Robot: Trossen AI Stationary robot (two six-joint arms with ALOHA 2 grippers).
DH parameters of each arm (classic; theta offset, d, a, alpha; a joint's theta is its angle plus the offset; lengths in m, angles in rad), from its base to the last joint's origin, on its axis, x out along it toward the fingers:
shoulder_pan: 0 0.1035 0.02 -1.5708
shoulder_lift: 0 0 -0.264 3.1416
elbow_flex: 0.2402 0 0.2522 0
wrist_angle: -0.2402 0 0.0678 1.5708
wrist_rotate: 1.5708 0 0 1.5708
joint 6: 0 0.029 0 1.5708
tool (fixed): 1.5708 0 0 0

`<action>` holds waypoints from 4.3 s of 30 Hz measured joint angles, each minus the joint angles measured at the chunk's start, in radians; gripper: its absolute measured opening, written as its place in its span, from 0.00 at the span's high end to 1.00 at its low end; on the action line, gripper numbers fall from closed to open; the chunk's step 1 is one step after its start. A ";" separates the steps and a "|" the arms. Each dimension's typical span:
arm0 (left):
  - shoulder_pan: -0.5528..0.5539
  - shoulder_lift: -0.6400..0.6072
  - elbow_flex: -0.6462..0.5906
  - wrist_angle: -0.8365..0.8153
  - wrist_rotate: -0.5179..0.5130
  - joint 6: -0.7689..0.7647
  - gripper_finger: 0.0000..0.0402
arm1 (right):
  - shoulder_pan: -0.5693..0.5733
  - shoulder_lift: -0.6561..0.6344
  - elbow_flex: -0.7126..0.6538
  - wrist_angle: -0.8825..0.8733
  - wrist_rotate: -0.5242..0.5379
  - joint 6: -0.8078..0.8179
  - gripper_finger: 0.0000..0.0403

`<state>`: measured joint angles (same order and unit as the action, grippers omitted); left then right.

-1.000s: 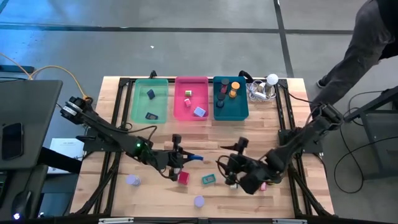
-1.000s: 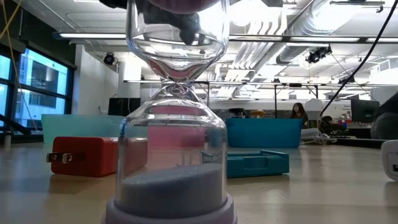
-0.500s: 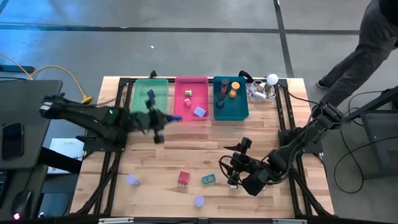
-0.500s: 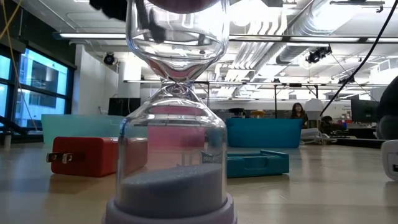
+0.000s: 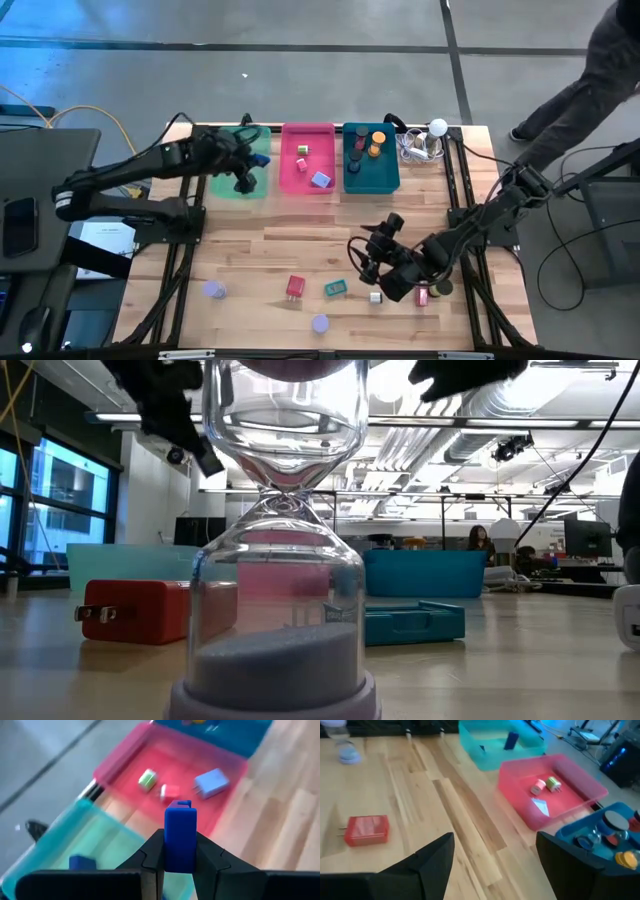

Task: Pick & Place Office items
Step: Put the dark blue digital timer into the green bin, then put the green hourglass into the blue bin

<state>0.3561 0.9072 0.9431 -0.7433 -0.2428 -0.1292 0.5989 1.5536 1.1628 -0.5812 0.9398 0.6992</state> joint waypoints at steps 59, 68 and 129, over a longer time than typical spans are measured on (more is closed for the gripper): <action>0.399 0.372 -0.020 -0.016 0.047 -0.044 0.65 | -0.065 0.001 -0.164 0.174 -0.086 0.012 0.33; 0.399 0.369 -0.020 -0.016 0.041 -0.032 0.53 | -0.065 0.001 -0.164 0.174 -0.087 0.012 0.33; -0.437 0.006 -0.057 -0.044 0.046 -0.244 0.52 | -0.102 -0.054 -0.165 0.429 -0.450 -0.274 0.33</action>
<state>-0.0804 0.9134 0.8860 -0.7873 -0.1967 -0.3731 0.4965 1.4998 0.9982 -0.1518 0.4901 0.4257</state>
